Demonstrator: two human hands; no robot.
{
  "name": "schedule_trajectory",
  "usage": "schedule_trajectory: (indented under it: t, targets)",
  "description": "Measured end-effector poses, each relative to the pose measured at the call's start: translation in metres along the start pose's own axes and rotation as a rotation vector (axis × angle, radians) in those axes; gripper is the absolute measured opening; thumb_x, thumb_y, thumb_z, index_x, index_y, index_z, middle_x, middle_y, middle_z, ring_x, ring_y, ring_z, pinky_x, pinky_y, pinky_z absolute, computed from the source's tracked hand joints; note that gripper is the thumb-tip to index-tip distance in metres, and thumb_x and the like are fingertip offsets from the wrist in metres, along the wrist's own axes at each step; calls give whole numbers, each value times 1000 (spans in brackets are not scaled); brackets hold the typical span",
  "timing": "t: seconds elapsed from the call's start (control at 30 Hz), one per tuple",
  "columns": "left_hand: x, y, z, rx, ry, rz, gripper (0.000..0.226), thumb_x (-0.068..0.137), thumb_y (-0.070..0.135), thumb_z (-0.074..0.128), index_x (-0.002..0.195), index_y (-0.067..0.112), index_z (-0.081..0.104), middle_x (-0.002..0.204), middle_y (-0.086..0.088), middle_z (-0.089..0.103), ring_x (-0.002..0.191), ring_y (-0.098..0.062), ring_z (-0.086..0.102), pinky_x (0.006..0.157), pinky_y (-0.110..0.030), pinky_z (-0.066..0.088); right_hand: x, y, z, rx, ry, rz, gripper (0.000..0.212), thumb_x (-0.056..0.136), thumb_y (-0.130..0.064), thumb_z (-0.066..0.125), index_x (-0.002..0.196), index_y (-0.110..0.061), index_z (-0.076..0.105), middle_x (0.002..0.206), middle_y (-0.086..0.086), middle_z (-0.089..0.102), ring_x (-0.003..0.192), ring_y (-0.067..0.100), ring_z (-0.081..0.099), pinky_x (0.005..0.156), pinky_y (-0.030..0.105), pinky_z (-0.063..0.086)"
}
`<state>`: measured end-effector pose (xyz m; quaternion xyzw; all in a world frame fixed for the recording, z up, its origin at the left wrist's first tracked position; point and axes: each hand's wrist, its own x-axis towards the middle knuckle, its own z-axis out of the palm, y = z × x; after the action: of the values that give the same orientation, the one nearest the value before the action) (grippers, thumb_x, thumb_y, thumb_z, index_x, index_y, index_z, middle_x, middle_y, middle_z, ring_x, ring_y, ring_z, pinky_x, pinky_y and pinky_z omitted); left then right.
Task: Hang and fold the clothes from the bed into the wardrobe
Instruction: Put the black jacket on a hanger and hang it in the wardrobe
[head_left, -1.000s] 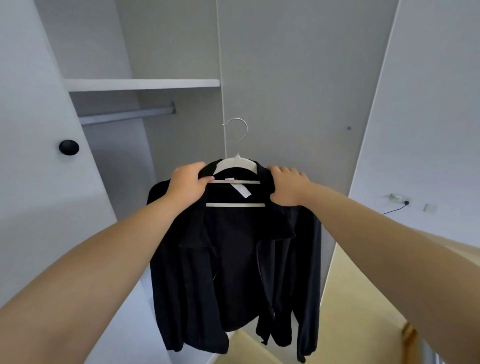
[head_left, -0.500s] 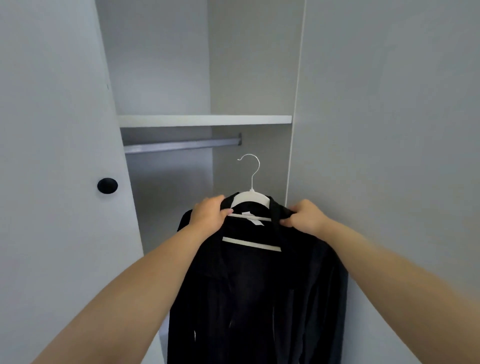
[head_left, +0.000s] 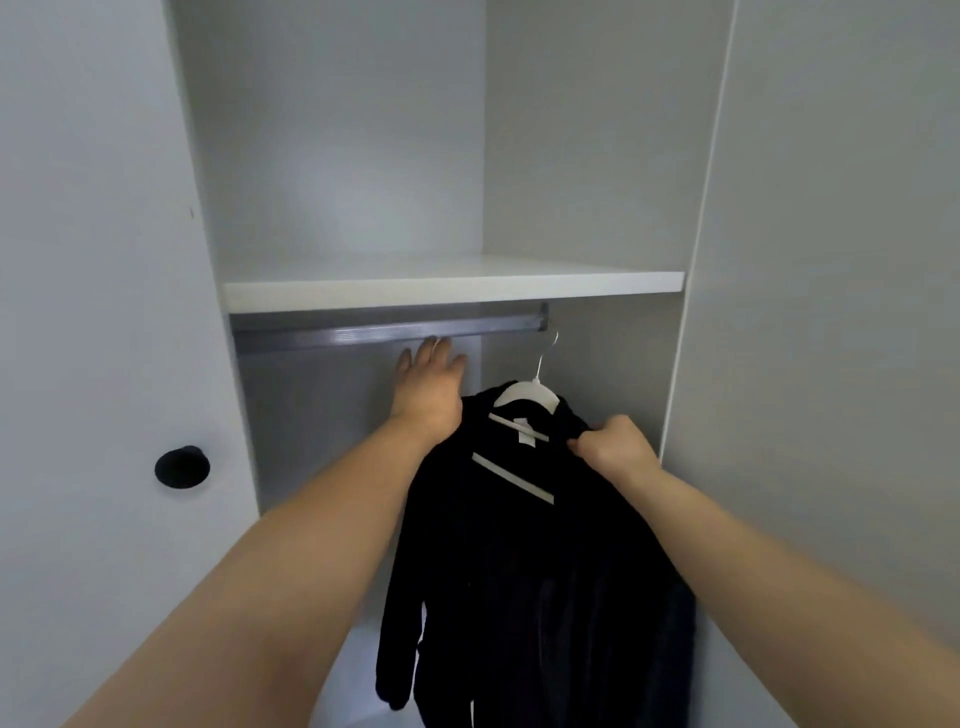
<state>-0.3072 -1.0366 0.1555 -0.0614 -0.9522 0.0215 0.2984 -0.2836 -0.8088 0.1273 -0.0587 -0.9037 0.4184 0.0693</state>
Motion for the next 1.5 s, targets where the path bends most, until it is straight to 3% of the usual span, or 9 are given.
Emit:
schedule_trajectory:
  t: [0.17,0.27,0.37,0.47,0.53,0.7,0.87,1.17,1.5]
  targets:
    - [41,-35,7,113,-42,-101,80,84,8,52,153,17,11,159,-8,11,146,-25,7,117,-47,1,41,-29,9,45,7,-12,17,84,-19,56,74,-5,59,72,10,62,68,26,62,54,24,41]
    - [62,-49,18,133,-17,-101,65,89,8,47,149,14,23,153,-9,29,140,-27,26,116,-46,15,65,-43,15,109,5,-9,16,86,-16,55,75,-5,59,73,9,61,70,25,60,54,24,42]
    - [82,-55,22,60,73,-150,35,98,18,41,132,12,46,136,-12,49,126,-30,43,103,-37,31,85,-48,20,166,15,5,12,87,-16,57,82,-5,60,74,6,59,70,22,58,61,24,43]
    - [97,-57,33,84,88,-114,30,100,23,42,125,11,52,130,-13,53,122,-31,47,96,-30,33,106,-49,24,137,31,31,11,87,-13,57,88,-3,60,79,6,60,68,20,56,57,23,40]
    - [101,-59,39,89,33,-100,34,101,23,41,130,9,51,133,-14,52,123,-29,45,90,-20,30,117,-49,26,87,31,57,17,90,-12,55,100,0,62,92,9,60,82,24,58,65,24,41]
    - [104,-59,39,53,128,-151,31,96,17,47,125,9,52,123,-18,56,116,-36,50,94,-38,36,127,-42,38,-119,33,64,30,93,-16,51,112,5,60,116,19,63,106,30,60,72,26,37]
    - [104,-58,45,85,148,-136,29,95,10,47,123,5,53,118,-22,57,112,-37,51,92,-42,35,128,-40,45,-227,90,54,28,92,-14,53,113,3,60,119,17,63,112,29,59,75,25,38]
    - [103,-57,48,127,143,-150,21,96,9,44,114,7,54,114,-18,57,109,-36,51,91,-42,36,122,-44,42,-544,77,-37,35,98,-11,39,129,0,51,137,17,50,127,30,48,103,36,39]
    - [105,-57,50,132,158,-138,22,96,10,44,116,6,52,113,-19,57,110,-36,50,94,-43,34,118,-29,51,-864,139,-174,28,92,-4,49,118,-7,60,121,9,62,112,26,59,83,30,47]
